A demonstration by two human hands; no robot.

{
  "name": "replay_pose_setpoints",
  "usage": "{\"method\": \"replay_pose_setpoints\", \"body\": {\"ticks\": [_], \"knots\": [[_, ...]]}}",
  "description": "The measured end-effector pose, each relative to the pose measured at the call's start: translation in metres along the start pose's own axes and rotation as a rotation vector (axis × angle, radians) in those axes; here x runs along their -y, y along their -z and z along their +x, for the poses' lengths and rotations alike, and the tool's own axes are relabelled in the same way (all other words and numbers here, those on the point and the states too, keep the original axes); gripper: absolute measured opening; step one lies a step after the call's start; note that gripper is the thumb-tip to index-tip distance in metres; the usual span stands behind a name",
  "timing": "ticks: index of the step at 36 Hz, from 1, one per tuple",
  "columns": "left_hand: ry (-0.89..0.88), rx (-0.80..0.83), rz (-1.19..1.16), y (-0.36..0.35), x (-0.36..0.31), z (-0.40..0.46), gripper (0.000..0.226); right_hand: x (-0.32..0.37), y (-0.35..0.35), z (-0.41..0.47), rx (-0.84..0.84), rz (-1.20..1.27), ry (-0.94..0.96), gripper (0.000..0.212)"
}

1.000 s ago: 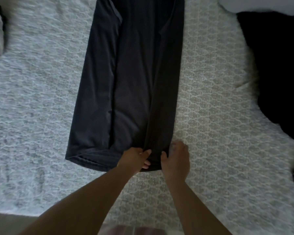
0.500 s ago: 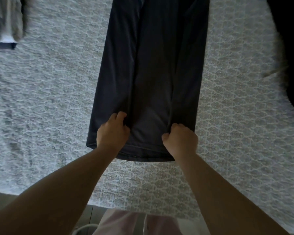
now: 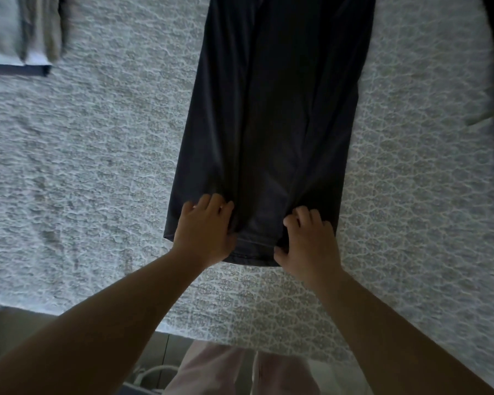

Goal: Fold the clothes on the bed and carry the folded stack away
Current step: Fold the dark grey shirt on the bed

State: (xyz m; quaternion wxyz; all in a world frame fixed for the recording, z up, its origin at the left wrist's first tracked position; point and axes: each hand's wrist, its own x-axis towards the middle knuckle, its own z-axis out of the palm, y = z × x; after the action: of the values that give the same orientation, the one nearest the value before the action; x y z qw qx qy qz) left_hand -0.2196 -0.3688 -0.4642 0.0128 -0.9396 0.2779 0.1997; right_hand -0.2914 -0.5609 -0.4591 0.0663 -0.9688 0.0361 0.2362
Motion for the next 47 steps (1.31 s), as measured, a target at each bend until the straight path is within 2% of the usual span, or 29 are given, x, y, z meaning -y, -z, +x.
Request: {"method": "replay_pose_setpoints", "body": {"ticks": [5,10,14,17,20,25,30,32,34,38,42,47], "knots": [[-0.173,-0.05,-0.024,-0.009,0.013,-0.019,0.078,0.005,-0.009,-0.013,-0.049,0.023,0.007,0.065],[-0.289,0.092,0.065,-0.015,0.027,-0.025,0.088,-0.003,-0.015,-0.021,0.005,-0.044,0.094,0.08],[-0.308,0.081,0.099,-0.015,0.032,-0.025,0.081,-0.005,-0.016,-0.024,0.036,-0.097,0.089,0.082],[-0.311,-0.049,0.034,-0.018,0.032,-0.025,0.07,0.004,-0.019,-0.024,0.029,-0.079,0.053,0.075],[-0.303,-0.132,-0.035,-0.022,0.033,-0.025,0.071,-0.001,-0.019,-0.022,-0.028,0.014,0.05,0.064],[-0.179,-0.149,-0.102,-0.015,0.039,-0.022,0.077,-0.021,-0.013,-0.018,-0.078,0.179,0.124,0.053],[-0.181,-0.199,-0.071,0.0,0.043,-0.007,0.055,-0.03,-0.002,-0.012,-0.128,0.406,-0.001,0.049],[-0.19,-0.165,-0.038,0.008,0.042,-0.002,0.047,-0.032,0.004,-0.009,-0.086,0.428,-0.071,0.047],[-0.146,-0.056,-0.036,0.016,0.04,0.002,0.041,-0.032,0.01,-0.005,-0.04,0.397,-0.089,0.043],[-0.092,0.095,0.107,0.026,0.034,0.006,0.04,-0.035,0.02,-0.006,0.079,0.397,-0.101,0.037],[-0.069,0.21,0.066,0.024,0.029,-0.012,0.038,-0.038,0.024,-0.014,0.34,0.399,-0.114,0.031],[-0.006,0.54,-0.099,0.011,0.026,-0.04,0.041,-0.029,0.029,-0.027,0.707,0.399,-0.055,0.035]]}}
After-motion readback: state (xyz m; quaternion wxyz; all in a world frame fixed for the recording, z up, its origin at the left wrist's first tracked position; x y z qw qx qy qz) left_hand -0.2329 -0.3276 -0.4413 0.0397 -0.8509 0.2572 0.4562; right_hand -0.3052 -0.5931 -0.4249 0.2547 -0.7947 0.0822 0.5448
